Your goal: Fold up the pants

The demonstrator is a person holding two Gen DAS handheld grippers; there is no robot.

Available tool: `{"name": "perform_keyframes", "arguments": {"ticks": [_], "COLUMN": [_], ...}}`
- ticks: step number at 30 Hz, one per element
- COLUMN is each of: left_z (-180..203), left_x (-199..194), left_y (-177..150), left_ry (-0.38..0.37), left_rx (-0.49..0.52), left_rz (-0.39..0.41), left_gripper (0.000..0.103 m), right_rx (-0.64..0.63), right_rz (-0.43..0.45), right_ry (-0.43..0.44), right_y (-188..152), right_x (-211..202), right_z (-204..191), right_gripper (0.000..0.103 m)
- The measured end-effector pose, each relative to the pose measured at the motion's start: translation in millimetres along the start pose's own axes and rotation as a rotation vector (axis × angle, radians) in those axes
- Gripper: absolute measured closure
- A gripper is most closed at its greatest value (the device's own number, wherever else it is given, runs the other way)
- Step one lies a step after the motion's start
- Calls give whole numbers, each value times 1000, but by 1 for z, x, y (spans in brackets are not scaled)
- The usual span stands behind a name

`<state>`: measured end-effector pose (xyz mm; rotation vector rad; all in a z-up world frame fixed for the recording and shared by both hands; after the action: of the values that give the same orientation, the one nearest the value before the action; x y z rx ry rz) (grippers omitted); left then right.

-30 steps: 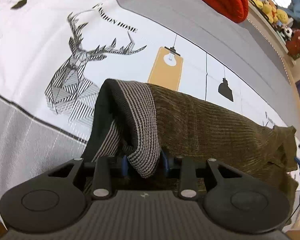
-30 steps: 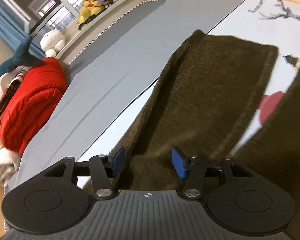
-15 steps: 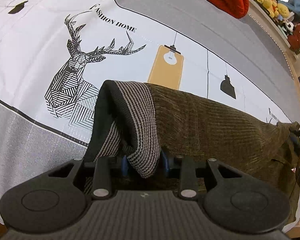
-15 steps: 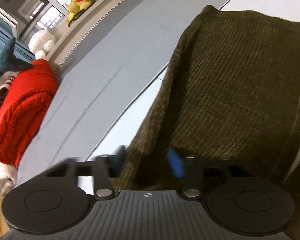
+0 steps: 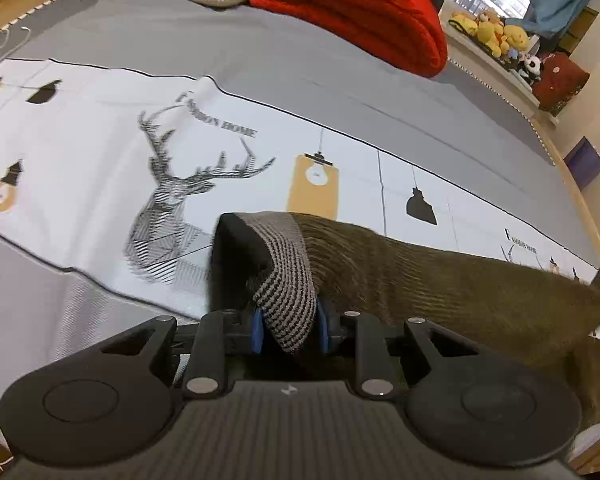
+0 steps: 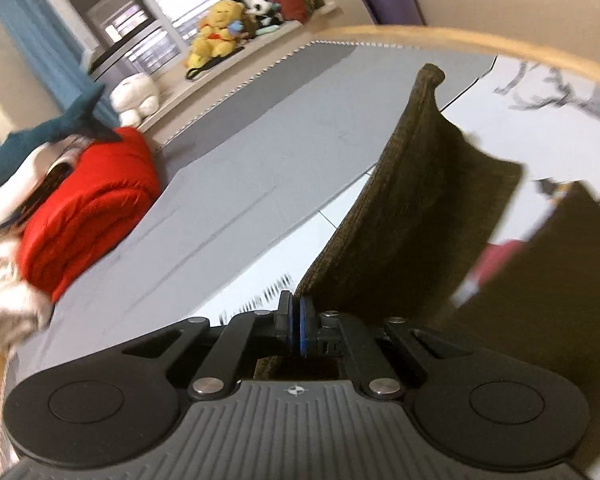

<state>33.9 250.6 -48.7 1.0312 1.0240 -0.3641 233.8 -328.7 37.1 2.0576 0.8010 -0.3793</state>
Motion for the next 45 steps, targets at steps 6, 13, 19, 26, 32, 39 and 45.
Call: {"name": "perform_keyframes", "arguments": {"ticks": [6,13,19,26,32,39,45], "left_z": [-26,-22,11,62,107,122,126], "left_x": [9,3,-6,22,52,65,66], "left_y": [-21,-17,-14,-30,-66,-81,-80], "left_ry": [31,161,140,-59,-95,-80,-89], "left_rx": [42,7,80,304,531,629,634], "left_rz": [-108,9,127,14,-159,-194,-196], "left_gripper": [72,55,55,57,55,39,35], "right_rx": [-133,-134,-65,39,80,-68,-179], "right_rz": [-329,-184,-32,16,-36,-175,-242], "right_ry": [-123,-169,-175,-204,-248,-274,-332], "right_y": [-85,-61,-24,-12,-12,-23,-31], "right_x": [-43,-77,-81,-58,-36,11,43], "right_z": [46,84,107,132,152,135,118], "right_gripper": [100,93,89,66,59,48,47]}}
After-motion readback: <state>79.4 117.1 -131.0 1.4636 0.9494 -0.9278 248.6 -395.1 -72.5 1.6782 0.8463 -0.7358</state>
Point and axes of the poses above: each gripper's, at about its wrist camera, not at the fingertips, and x roughly the way its jaws point, z to its right, y to its top, the point moved 2 cm from there along x, roughly the way its jaws point, and after that the axes turned 10 degrees about y, right-handed, at the moved point
